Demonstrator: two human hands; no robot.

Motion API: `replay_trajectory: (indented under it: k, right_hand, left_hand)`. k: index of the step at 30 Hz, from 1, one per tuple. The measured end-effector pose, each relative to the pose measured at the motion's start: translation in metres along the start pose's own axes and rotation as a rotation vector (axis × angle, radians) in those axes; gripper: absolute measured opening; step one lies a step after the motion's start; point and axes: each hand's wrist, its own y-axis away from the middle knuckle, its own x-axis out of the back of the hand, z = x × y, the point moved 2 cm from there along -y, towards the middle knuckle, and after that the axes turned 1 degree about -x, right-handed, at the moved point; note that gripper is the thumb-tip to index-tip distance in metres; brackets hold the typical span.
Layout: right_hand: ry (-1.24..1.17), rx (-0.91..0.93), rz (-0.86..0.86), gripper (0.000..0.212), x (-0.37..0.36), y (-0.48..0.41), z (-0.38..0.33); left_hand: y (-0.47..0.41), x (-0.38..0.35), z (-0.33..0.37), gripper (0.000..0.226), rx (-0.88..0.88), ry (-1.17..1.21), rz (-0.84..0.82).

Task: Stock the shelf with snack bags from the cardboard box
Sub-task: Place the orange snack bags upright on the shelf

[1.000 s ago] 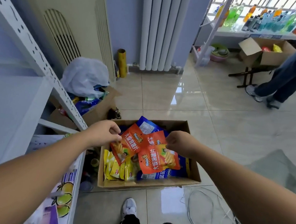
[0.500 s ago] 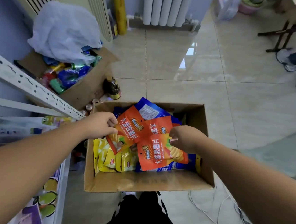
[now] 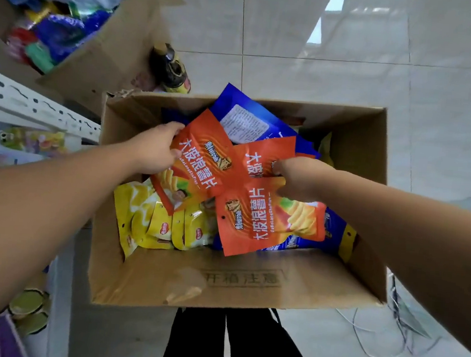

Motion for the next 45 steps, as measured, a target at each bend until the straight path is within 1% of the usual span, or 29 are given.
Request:
replay_trajectory:
  k: [2, 4, 5, 8, 9, 12, 14, 17, 18, 21, 24, 27, 28, 30, 33, 38, 43, 45]
  right_hand:
    - [0.004, -0.004, -0.029, 0.039, -0.007, -0.007, 0.002]
    - [-0.01, 0.006, -0.059, 0.039, -0.011, -0.01, 0.004]
    - [-0.003, 0.026, -0.073, 0.039, -0.012, -0.01, 0.005]
    - [0.088, 0.101, -0.086, 0.032, -0.011, -0.004, 0.008]
    - [0.106, 0.112, -0.074, 0.03, -0.011, -0.001, 0.011]
    - [0.094, 0.115, -0.014, 0.023, -0.009, 0.01, 0.017]
    - [0.064, 0.106, -0.006, 0.02, -0.009, 0.017, 0.02]
    - [-0.038, 0.122, 0.015, 0.012, -0.002, 0.034, 0.025]
    - [-0.094, 0.127, 0.028, 0.009, 0.003, 0.041, 0.027]
    - [-0.213, 0.135, 0.075, 0.008, 0.022, 0.067, 0.033]
    - [-0.312, 0.109, 0.165, 0.005, 0.05, 0.096, 0.036]
    - [-0.545, 0.095, 0.27, 0.001, 0.085, 0.131, 0.032]
    - [-0.62, 0.117, 0.278, 0.005, 0.099, 0.146, 0.026]
    - [-0.72, 0.166, 0.233, 0.014, 0.119, 0.161, 0.017]
    - [-0.723, 0.289, 0.229, 0.017, 0.168, 0.196, -0.013]
    - [-0.767, 0.509, 0.242, 0.019, 0.249, 0.244, -0.077]
    - [-0.731, 0.672, 0.221, 0.015, 0.288, 0.287, -0.152]
    - [-0.66, 0.738, 0.265, 0.01, 0.29, 0.302, -0.189]
  left_hand:
    - [-0.003, -0.006, -0.003, 0.067, 0.008, 0.01, 0.023]
    - [0.0, -0.009, -0.004, 0.061, 0.013, 0.012, 0.045]
    - [0.003, -0.009, -0.004, 0.054, 0.008, 0.003, 0.039]
    - [0.017, -0.007, -0.003, 0.022, -0.022, -0.037, -0.053]
    - [0.022, -0.006, -0.002, 0.016, -0.03, -0.042, -0.066]
    - [0.042, 0.004, 0.008, 0.004, -0.05, -0.007, -0.034]
    - [0.055, 0.011, 0.013, 0.005, -0.053, -0.002, -0.025]
    - [0.078, 0.027, 0.019, 0.015, -0.073, -0.003, 0.006]
    - [0.086, 0.033, 0.022, 0.016, -0.087, 0.009, 0.034]
    - [0.112, 0.055, 0.03, 0.016, -0.098, 0.077, 0.109]
    - [0.14, 0.088, 0.038, 0.014, -0.056, 0.241, 0.181]
    - [0.176, 0.132, 0.053, 0.014, -0.051, 0.408, 0.279]
    - [0.195, 0.149, 0.062, 0.016, -0.059, 0.443, 0.323]
    - [0.217, 0.173, 0.075, 0.016, -0.07, 0.49, 0.358]
    - [0.278, 0.227, 0.087, 0.017, -0.049, 0.487, 0.49]
    - [0.378, 0.297, 0.085, 0.007, -0.033, 0.491, 0.726]
    - [0.481, 0.315, 0.052, 0.006, 0.042, 0.55, 0.928]
    - [0.523, 0.31, 0.033, 0.01, 0.08, 0.584, 0.986]
